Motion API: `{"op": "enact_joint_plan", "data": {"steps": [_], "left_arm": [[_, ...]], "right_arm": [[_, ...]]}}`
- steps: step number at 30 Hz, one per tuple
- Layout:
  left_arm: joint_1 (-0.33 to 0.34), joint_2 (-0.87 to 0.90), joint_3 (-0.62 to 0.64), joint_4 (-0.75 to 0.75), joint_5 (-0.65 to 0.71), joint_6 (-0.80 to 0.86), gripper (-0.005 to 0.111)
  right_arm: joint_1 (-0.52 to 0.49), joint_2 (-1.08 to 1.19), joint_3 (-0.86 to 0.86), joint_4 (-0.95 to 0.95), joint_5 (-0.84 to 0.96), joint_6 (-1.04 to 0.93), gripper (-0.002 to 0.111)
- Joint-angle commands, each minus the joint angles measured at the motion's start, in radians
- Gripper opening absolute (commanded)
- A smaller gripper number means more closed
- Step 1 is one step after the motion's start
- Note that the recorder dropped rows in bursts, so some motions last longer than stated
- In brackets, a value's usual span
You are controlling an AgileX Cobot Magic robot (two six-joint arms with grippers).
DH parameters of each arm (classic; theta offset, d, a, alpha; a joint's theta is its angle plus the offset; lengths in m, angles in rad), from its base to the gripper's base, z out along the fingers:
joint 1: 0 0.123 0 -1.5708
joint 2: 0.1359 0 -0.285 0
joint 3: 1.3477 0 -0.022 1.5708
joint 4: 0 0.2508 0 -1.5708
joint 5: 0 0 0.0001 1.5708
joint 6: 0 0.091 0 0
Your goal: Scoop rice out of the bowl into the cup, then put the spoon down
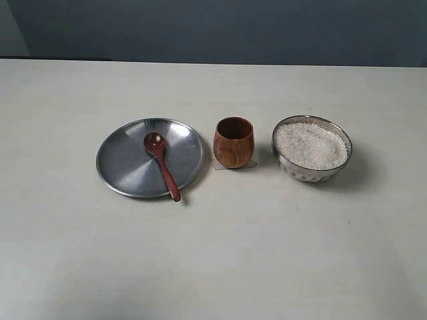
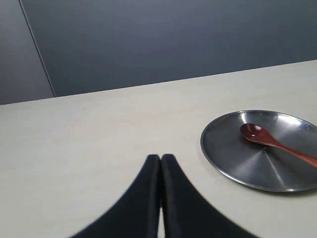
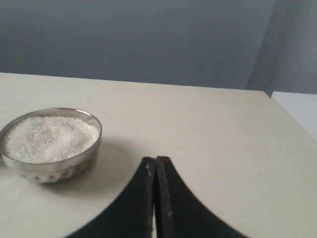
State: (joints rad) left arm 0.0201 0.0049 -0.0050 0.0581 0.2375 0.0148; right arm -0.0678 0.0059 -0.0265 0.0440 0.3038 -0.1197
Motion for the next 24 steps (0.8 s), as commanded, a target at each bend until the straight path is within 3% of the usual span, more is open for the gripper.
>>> {"op": "enact_joint_plan", "data": {"steps": [1,24], "left_arm": [[-0.002,-0.005,0.005,-0.003,0.004,-0.004,0.0],[-0.002,-0.005,0.005,-0.003,0.004,-0.004,0.0]], "right_arm": [[-0.032,-0.006,0.003,-0.044,0.03,0.008,-0.001],[-0.06,-0.006,0.027,-0.049,0.06,0.027,-0.001]]}}
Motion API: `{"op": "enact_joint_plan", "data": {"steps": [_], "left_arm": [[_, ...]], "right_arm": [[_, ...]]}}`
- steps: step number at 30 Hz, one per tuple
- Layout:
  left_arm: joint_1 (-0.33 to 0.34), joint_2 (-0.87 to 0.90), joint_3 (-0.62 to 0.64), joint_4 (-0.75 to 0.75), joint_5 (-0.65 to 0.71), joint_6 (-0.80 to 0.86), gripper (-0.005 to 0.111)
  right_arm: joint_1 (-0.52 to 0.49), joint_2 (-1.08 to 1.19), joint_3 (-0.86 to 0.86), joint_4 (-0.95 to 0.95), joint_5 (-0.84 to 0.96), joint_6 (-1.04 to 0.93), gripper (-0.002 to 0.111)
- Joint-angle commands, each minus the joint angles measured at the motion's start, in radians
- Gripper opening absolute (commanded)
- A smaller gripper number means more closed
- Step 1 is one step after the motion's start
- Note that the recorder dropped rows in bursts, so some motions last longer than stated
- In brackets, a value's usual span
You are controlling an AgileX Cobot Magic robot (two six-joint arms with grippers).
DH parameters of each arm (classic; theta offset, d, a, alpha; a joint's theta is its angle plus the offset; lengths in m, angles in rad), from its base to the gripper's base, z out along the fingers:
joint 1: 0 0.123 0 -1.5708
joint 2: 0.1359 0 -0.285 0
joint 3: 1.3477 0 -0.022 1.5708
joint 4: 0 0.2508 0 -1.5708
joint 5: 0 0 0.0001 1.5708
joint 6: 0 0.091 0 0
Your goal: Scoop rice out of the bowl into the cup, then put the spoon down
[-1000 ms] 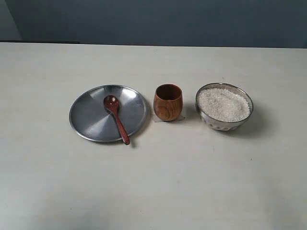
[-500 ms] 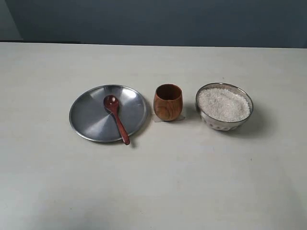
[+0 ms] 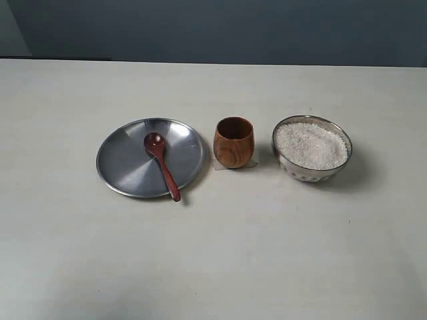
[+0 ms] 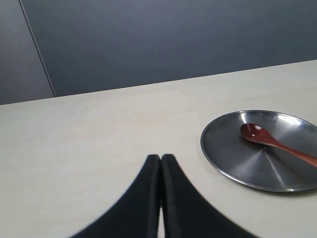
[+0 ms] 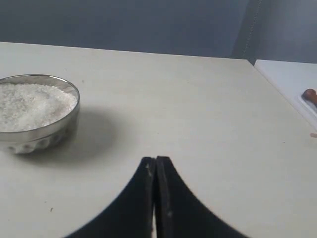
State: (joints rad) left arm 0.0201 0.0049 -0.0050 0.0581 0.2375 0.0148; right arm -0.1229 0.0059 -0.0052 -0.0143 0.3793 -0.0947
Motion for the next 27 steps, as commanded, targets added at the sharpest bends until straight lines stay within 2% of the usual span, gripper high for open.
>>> {"op": "enact_joint_plan", "data": {"steps": [1,7,27], "left_arm": [[-0.002,-0.005,0.005,-0.003,0.004,-0.004,0.0],[-0.002,-0.005,0.005,-0.003,0.004,-0.004,0.0],[-0.002,-0.005,0.005,-0.003,0.004,-0.004,0.0]], "right_arm": [[-0.005,-0.006,0.005,0.009,-0.015,0.002,-0.001],[-0.005,-0.006,0.005,0.014,-0.019,0.077,-0.001],[-0.005,-0.006,0.005,0.014,-0.019,0.086,-0.001]]}}
